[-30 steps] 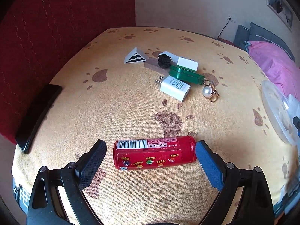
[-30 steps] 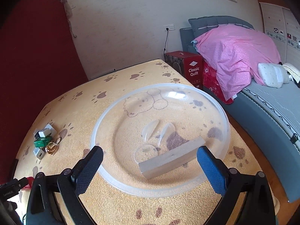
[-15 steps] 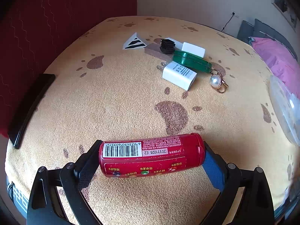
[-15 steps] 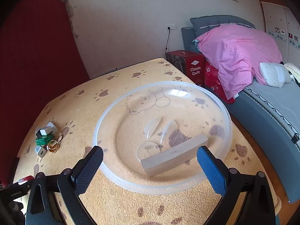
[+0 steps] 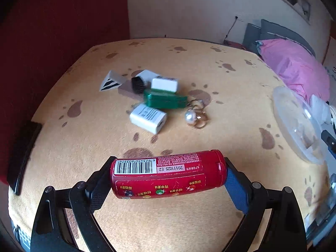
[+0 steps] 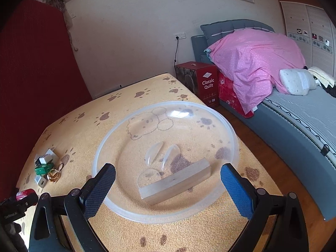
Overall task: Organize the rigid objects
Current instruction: 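Carry the red tube into the clear bowl and open the left gripper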
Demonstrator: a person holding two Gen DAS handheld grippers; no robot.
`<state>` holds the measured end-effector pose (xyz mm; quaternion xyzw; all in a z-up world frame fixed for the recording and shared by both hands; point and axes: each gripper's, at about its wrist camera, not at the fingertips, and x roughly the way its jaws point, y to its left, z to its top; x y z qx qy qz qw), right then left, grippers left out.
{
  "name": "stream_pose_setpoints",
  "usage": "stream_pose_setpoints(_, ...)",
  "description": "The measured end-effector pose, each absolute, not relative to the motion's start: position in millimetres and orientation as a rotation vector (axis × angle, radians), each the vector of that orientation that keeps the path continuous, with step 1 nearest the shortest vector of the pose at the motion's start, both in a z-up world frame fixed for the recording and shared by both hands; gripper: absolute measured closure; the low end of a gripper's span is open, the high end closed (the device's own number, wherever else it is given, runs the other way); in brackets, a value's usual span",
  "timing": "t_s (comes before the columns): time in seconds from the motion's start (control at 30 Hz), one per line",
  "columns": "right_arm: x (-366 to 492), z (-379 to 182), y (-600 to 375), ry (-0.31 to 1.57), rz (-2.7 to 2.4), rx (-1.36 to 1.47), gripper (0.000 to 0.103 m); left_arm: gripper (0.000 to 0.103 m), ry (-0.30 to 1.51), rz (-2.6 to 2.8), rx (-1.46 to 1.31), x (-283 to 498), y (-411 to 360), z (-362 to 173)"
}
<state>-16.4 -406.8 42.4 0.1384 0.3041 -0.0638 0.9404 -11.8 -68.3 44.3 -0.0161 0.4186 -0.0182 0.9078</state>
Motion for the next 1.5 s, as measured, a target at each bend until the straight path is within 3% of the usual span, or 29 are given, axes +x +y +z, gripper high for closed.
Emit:
stream_pose_setpoints(0.67,-20.8,42.1,-448.7,0.595,-0.252,0.338,0.001,0.008,0.782,-0.427,0.143,14.4,-224.4,68.6)
stream_pose_setpoints(1.17,-19.3,36.3,-458.3,0.609,-0.274,0.364,0.001,0.007,0.724,-0.562,0.238,26.1,-274.4,57.2)
stream_pose_setpoints(1.5,-19.1,33.6,-456.4,0.62,-0.273,0.361,0.001,0.004,0.758,-0.546,0.209,28.5,-265.3,48.5)
